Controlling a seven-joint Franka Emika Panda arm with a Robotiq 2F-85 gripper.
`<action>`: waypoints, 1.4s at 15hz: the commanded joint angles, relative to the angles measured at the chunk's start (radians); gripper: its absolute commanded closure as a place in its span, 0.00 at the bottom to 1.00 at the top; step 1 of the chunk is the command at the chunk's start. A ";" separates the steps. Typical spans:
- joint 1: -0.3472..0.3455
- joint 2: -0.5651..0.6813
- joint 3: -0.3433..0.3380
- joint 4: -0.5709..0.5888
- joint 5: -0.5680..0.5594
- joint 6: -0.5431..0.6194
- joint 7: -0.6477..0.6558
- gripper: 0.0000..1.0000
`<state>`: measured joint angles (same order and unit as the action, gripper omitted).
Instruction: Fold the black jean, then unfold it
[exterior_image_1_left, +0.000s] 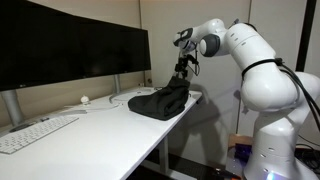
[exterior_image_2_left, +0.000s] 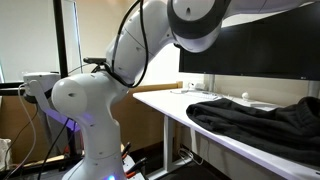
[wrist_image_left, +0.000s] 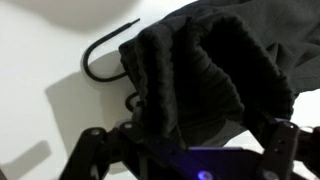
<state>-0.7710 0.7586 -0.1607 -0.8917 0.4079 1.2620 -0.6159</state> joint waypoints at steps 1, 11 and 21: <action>-0.011 0.019 0.006 0.025 0.021 -0.032 0.030 0.00; -0.004 0.014 0.025 0.035 0.028 -0.040 0.030 0.00; -0.016 0.026 0.024 0.045 0.026 -0.107 0.027 0.00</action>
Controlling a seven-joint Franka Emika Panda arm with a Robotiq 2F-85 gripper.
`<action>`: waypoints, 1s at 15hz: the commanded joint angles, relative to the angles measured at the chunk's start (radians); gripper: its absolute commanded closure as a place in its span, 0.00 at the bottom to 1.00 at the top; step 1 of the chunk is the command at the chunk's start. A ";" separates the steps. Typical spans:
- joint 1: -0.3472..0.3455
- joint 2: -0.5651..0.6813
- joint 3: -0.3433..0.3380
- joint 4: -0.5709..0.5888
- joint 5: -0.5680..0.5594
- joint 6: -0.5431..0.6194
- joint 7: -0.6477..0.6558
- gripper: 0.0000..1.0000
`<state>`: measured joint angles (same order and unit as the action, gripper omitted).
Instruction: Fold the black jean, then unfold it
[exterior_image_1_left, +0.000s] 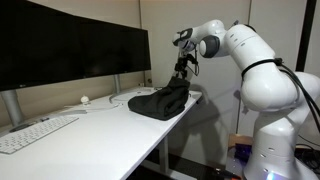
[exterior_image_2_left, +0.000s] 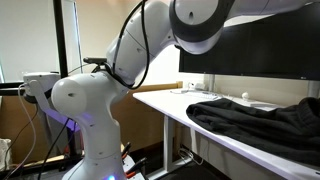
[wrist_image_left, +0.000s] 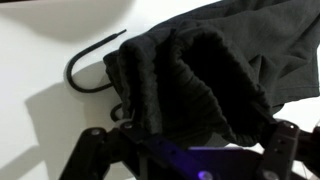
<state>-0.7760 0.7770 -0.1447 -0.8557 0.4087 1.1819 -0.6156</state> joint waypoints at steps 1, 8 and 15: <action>-0.009 0.009 0.008 0.008 0.025 -0.026 0.028 0.00; -0.006 0.017 0.012 0.012 0.027 -0.015 0.033 0.00; -0.028 0.025 0.006 0.040 0.031 -0.016 0.037 0.00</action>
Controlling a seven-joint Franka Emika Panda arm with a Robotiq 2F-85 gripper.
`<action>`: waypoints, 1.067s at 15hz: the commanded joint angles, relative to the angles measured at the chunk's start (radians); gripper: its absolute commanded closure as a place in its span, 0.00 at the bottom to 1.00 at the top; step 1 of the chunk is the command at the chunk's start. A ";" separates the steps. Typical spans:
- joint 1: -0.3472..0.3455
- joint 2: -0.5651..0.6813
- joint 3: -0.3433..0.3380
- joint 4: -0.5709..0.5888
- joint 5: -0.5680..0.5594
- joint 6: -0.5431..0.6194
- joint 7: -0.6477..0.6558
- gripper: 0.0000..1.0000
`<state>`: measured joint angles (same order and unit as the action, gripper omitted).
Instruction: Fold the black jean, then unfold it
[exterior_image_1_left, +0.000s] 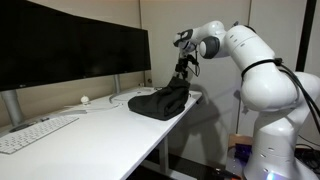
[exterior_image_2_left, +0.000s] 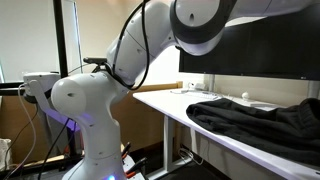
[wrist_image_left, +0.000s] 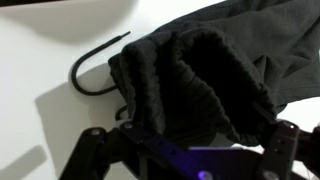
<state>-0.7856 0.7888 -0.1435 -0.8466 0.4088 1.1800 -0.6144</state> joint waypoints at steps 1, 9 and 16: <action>-0.018 0.013 0.005 0.032 0.030 -0.013 0.037 0.00; 0.006 0.017 0.009 0.007 0.020 -0.002 0.057 0.00; 0.021 0.033 0.017 0.008 0.019 0.001 0.076 0.00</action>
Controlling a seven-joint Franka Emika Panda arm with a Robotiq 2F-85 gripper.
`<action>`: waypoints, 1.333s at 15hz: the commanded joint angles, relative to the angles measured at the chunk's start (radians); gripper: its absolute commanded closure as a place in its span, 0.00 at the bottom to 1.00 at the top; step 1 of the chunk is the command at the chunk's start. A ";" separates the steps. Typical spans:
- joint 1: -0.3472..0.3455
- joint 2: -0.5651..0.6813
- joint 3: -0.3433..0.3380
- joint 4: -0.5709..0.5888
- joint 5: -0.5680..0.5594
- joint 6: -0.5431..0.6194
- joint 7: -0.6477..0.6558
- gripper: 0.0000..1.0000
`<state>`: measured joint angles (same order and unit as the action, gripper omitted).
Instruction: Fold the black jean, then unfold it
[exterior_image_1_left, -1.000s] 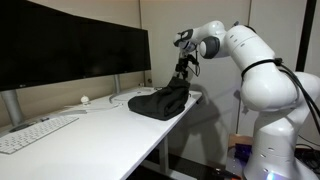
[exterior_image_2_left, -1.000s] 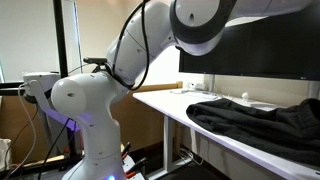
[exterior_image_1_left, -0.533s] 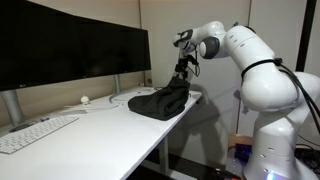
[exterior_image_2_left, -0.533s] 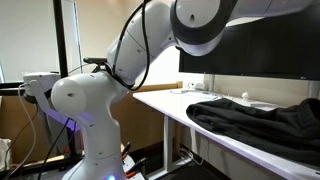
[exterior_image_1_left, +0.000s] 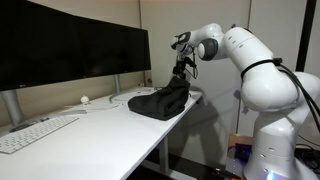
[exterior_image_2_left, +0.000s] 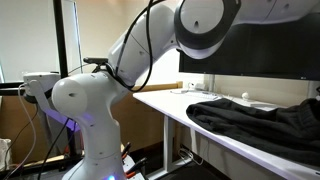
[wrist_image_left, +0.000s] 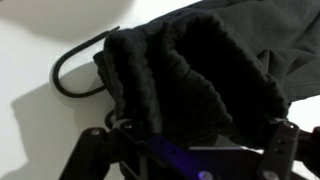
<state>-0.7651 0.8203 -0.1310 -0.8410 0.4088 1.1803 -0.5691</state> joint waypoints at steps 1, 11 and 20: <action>0.001 0.002 0.005 0.004 0.018 0.002 0.032 0.00; -0.008 0.013 -0.002 -0.003 -0.005 -0.018 0.002 0.26; -0.010 0.016 -0.016 -0.004 -0.016 -0.033 -0.017 0.85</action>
<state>-0.7735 0.8409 -0.1471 -0.8411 0.4035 1.1720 -0.5670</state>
